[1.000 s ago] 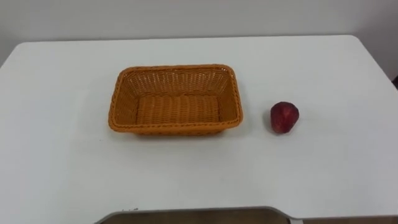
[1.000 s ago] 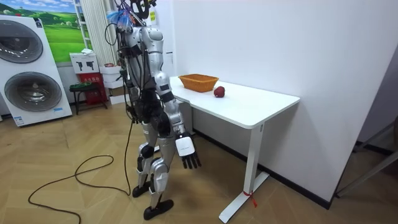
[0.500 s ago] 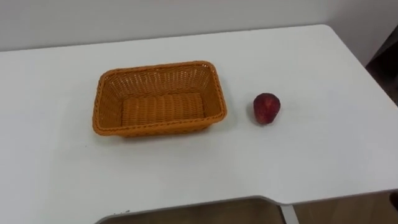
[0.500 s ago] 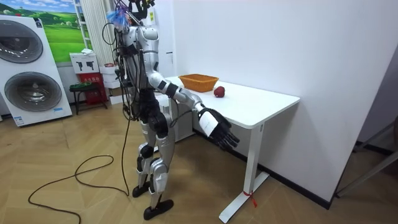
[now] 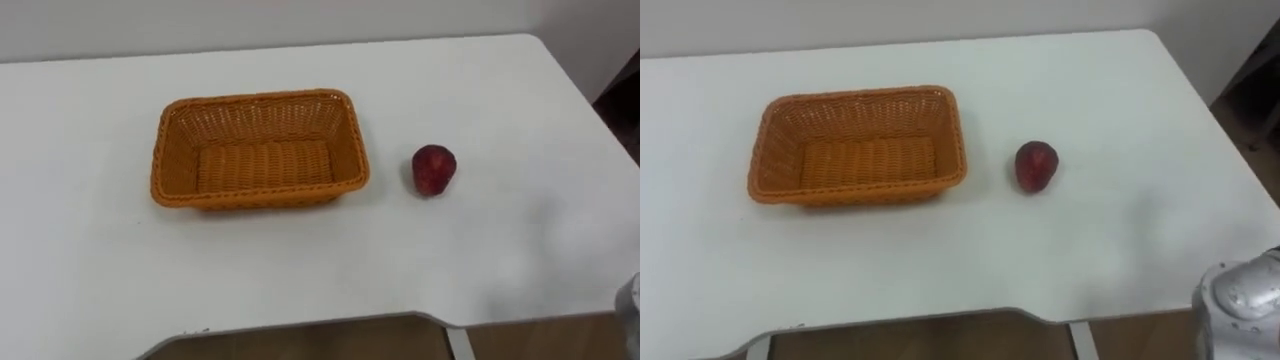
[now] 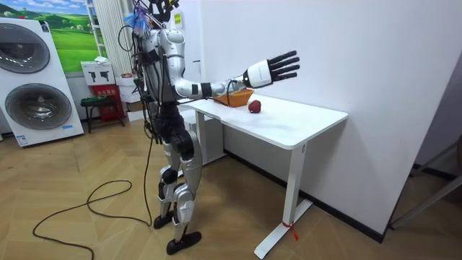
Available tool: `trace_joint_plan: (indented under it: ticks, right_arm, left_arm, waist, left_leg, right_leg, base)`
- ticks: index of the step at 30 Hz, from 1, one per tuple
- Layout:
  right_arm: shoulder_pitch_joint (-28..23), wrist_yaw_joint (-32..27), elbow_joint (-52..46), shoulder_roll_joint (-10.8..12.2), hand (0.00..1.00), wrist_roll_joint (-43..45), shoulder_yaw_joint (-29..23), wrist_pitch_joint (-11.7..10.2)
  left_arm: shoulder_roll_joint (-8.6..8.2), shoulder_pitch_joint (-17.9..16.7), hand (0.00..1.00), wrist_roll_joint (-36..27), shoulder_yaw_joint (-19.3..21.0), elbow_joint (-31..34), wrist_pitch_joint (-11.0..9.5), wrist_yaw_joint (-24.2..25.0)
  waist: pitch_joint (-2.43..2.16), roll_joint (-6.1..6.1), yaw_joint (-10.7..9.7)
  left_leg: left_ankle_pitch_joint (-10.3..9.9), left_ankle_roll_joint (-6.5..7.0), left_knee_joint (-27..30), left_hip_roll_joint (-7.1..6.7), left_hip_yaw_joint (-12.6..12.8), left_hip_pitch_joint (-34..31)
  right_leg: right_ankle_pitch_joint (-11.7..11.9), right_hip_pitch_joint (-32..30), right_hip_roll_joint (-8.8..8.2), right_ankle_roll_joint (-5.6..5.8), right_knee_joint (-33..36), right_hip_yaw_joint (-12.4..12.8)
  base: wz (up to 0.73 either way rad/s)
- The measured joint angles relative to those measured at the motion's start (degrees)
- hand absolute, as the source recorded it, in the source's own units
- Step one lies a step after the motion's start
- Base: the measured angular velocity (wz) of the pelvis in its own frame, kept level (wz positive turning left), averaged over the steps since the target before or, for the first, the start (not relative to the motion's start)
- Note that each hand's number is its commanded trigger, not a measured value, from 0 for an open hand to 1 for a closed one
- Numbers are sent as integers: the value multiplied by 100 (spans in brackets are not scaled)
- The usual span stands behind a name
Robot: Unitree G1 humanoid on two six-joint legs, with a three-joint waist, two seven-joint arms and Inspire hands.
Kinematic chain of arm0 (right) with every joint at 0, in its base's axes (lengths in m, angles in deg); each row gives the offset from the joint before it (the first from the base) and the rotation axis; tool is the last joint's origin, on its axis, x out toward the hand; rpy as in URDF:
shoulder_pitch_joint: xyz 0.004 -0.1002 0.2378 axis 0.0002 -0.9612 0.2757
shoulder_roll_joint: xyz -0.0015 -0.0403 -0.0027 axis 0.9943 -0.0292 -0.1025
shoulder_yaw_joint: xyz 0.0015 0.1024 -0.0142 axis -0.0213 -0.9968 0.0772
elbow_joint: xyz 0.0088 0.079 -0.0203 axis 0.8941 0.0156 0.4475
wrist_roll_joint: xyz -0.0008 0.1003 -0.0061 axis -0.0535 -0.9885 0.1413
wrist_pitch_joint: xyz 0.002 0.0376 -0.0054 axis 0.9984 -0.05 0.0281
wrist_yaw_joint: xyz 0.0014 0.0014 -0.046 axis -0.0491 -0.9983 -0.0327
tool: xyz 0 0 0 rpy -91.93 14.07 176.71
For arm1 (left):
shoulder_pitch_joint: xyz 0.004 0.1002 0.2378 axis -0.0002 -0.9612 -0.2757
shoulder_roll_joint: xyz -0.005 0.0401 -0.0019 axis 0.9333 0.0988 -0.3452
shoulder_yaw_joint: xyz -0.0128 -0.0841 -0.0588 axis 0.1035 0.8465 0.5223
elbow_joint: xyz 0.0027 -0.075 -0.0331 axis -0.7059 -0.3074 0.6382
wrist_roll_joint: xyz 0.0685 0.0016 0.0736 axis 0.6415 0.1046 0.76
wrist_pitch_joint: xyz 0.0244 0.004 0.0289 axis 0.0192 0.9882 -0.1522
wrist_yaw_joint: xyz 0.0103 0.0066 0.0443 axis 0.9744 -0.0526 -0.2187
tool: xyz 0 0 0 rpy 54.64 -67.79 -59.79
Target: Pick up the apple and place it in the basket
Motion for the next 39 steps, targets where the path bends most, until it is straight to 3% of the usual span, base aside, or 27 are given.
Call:
trace_joint_plan:
  ticks: [4, 7, 9, 17, 21, 30, 39]
  right_arm:
    - [3, 733, 198, 4, 0, 61, 511, 0]
    - [3, 1126, 258, 1, 0, 106, 605, 54]
    - [4, 1312, 258, 1, 0, 108, 654, 54]
    - [4, 2075, 270, -7, 0, 76, 939, 55]
    - [5, 2416, 431, -6, 0, 80, 967, 55]
    - [172, 3123, 937, -3, 0, 81, 1137, 62]
    - [245, 3868, 1228, -8, 0, -11, 1233, 129]
  left_arm:
    - [6, -4, 0, 7, -203, -2, 2, 12]
    - [12, -2, 0, 14, -199, 5, 16, 126]
    - [14, -3, 0, 13, -199, 30, 24, 145]
    - [17, -2, 0, 13, -200, 213, 27, 251]
    - [28, -2, 0, 11, -200, 217, 26, 266]
    - [31, -12, 0, 50, -203, 117, 28, 460]
    - [24, 19, 0, 250, -174, 126, 52, 629]
  waist:
    - [5, 70, 76]
    - [-54, 184, 128]
    - [-62, 197, 139]
    - [-76, 20, 171]
    - [-28, -20, 175]
    - [9, 34, 201]
    - [-37, 99, 318]
  left_leg:
    - [8, 14, 21, -6, -20, -82]
    - [32, 29, 12, -22, -13, -142]
    - [56, 23, -6, -22, -12, -145]
    - [104, 2, -81, -10, -4, -128]
    - [104, 3, -87, -13, -6, -60]
    - [104, 3, -72, -8, -13, -73]
    - [105, 4, -27, -29, -185, -147]
  right_leg:
    - [73, -32, -10, 12, -76, -28]
    - [73, -96, -27, 13, -67, -27]
    - [73, -121, -25, 12, -61, -28]
    - [91, -90, -15, -13, -67, -69]
    - [92, -22, -23, -13, -73, -103]
    - [92, -22, -20, -13, -67, -116]
    - [92, -6, -53, -13, -74, -319]
  base:
    - [0]
    - [0]
    - [0]
    - [0]
    - [0]
    - [1]
    - [9]
